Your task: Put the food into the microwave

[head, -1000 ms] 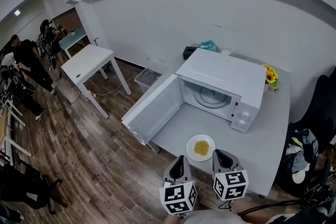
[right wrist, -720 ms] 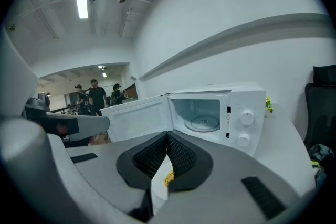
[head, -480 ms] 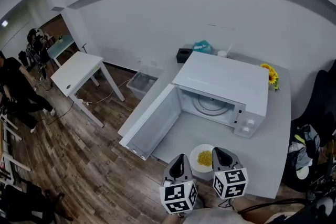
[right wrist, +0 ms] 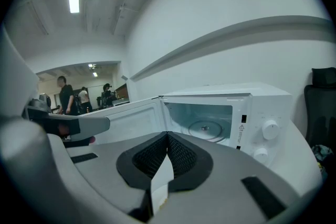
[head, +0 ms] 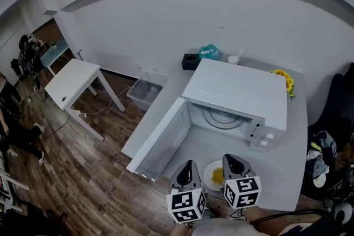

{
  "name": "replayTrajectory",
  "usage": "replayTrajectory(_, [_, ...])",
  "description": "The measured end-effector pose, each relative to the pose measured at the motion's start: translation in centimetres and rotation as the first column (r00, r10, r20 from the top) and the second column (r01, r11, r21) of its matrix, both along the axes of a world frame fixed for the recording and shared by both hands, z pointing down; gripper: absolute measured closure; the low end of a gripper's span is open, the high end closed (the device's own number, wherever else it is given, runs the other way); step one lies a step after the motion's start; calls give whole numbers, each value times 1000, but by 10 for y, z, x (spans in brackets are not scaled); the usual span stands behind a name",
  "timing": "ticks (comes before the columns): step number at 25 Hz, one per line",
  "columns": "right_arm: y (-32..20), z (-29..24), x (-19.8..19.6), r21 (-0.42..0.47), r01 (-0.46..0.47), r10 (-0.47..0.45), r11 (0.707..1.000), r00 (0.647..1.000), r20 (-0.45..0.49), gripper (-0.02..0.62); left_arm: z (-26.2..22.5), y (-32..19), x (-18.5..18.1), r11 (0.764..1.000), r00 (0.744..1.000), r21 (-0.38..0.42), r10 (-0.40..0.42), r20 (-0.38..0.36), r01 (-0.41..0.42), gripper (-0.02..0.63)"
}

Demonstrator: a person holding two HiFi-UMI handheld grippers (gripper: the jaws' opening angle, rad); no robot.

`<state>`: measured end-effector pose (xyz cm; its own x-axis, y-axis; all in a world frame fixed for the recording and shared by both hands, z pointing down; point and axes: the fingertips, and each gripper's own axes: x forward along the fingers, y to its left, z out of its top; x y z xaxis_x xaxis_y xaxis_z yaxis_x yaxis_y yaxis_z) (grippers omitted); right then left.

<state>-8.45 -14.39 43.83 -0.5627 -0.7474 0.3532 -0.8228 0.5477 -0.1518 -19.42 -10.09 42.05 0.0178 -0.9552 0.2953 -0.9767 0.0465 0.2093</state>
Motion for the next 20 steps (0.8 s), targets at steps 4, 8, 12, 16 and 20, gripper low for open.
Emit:
replayTrajectory(4, [-9,1,-6,-3,-18,18,1000,1000,-4,581,2,-12,-7,1000,1000,-2,15,-9,-15,604])
replayTrajectory(8, [-15,2,-5,-7,-36,36,999,999,-1,581,6,-20,-6,1000,1000,-8,27,-15,-28,604])
replayTrajectory(12, [-16,5,0,-17,-38,38,999,999,0,581,12,-22,-2,999,999,-20,26,-25,-27,604])
replayTrajectory(16, [-17,8,5,-22,-28,28,999,1000,6,581,21,-24,6,999,999,-43,27,-35,-29,604])
replayTrajectory(20, [-21,13,12,-40,-29,29,999,1000,3,581,26,-26,16,997,999,-64,37,-40,-40,604])
